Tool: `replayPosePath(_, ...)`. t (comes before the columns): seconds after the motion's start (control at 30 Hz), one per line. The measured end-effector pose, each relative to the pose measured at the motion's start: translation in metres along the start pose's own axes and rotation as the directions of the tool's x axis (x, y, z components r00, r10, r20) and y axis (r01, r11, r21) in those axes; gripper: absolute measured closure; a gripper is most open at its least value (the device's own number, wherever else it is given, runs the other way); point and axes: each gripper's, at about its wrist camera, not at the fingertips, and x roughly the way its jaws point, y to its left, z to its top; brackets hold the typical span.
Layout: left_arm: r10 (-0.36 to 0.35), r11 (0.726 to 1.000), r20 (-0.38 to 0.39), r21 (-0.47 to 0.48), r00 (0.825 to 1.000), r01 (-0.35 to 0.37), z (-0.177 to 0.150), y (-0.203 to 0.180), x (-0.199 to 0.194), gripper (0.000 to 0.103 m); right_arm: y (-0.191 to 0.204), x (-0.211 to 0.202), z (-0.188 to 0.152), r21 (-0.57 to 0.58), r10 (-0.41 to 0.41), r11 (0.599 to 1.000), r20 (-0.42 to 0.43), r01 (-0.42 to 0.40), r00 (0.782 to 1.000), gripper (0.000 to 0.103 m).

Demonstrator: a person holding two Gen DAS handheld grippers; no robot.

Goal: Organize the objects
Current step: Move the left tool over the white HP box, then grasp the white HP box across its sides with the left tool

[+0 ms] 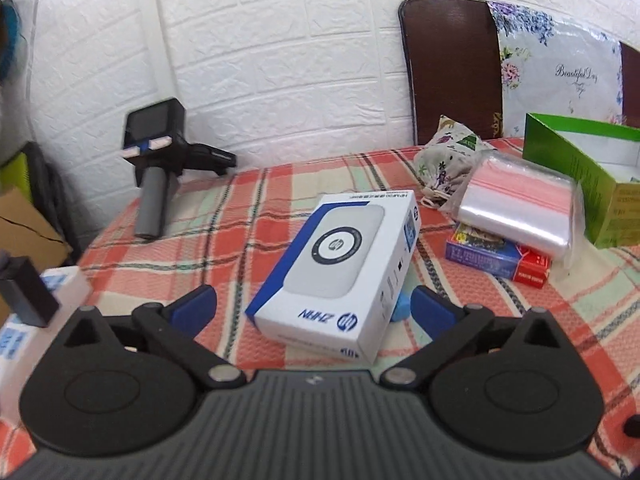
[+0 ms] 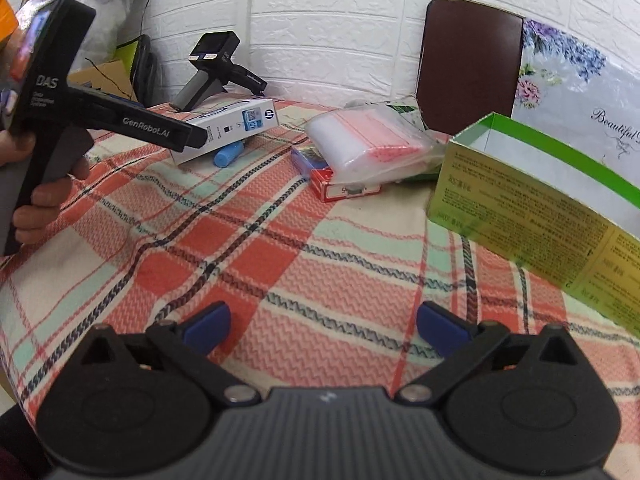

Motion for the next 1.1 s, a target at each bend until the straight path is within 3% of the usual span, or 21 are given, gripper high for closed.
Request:
replayPosePath(0.17,-0.066,0.996,-0.017,-0.055,0.998,0.065,-0.002,0.009,0.019,0.001,0.0,0.002,0.001,0.008,0.003,1.0,-0.004,-0.003,1.0,0.0)
replayPosePath(0.2,-0.086,0.994,-0.014,-0.067,0.996,0.085,-0.002,0.011,0.02,0.015,0.0,0.002,0.001,0.009,0.004,1.0,-0.004,-0.004,1.0,0.0)
replayPosePath(0.23,-0.088,0.993,-0.018,-0.075,0.996,0.086,-0.002,0.012,0.02,0.018,0.001,0.002,0.001,0.009,0.002,1.0,-0.005,-0.002,1.0,0.0)
replayPosePath(0.5,-0.196,0.979,0.033,-0.059,0.98,0.197,-0.019,-0.009,-0.033,0.019,0.003,0.002,0.002,0.008,-0.002,1.0,-0.004,0.002,1.0,0.0)
replayPosePath(0.6,-0.29,0.956,0.061,-0.024,0.955,0.292,-0.028,-0.02,-0.06,0.019,0.003,0.001,0.003,0.0,0.008,1.0,-0.002,-0.008,1.0,0.0)
replayPosePath(0.73,-0.43,0.899,0.031,0.109,0.902,0.424,-0.033,-0.032,-0.081,0.024,0.003,-0.002,0.004,-0.011,0.085,0.996,-0.006,-0.085,0.996,0.0)
replayPosePath(0.77,-0.438,0.892,0.025,0.131,0.899,0.432,-0.034,-0.032,-0.085,0.023,0.003,-0.004,0.004,-0.007,0.103,0.995,-0.005,-0.103,0.995,0.001)
replayPosePath(0.83,-0.416,0.902,0.011,0.134,0.909,0.411,-0.035,-0.027,-0.088,0.013,0.004,-0.007,0.005,-0.007,0.129,0.992,0.0,-0.129,0.992,0.001)
replayPosePath(0.9,-0.387,0.921,0.009,0.056,0.922,0.386,-0.033,-0.011,-0.088,0.012,0.006,-0.01,0.007,-0.015,0.14,0.99,0.012,-0.14,0.99,0.001)
replayPosePath(0.97,-0.383,0.919,-0.017,-0.105,0.924,0.379,-0.032,0.011,-0.089,0.012,0.006,-0.011,0.013,-0.018,0.153,0.988,0.026,-0.152,0.988,0.001)
replayPosePath(1.03,-0.397,0.888,-0.051,-0.274,0.917,0.369,-0.036,0.029,-0.088,0.015,0.003,-0.01,0.022,-0.008,0.169,0.986,0.043,-0.169,0.985,0.001)
replayPosePath(1.1,-0.448,0.822,-0.056,-0.417,0.892,0.387,-0.043,0.041,-0.09,0.018,-0.001,-0.004,0.035,0.018,0.194,0.981,0.057,-0.195,0.979,0.001)
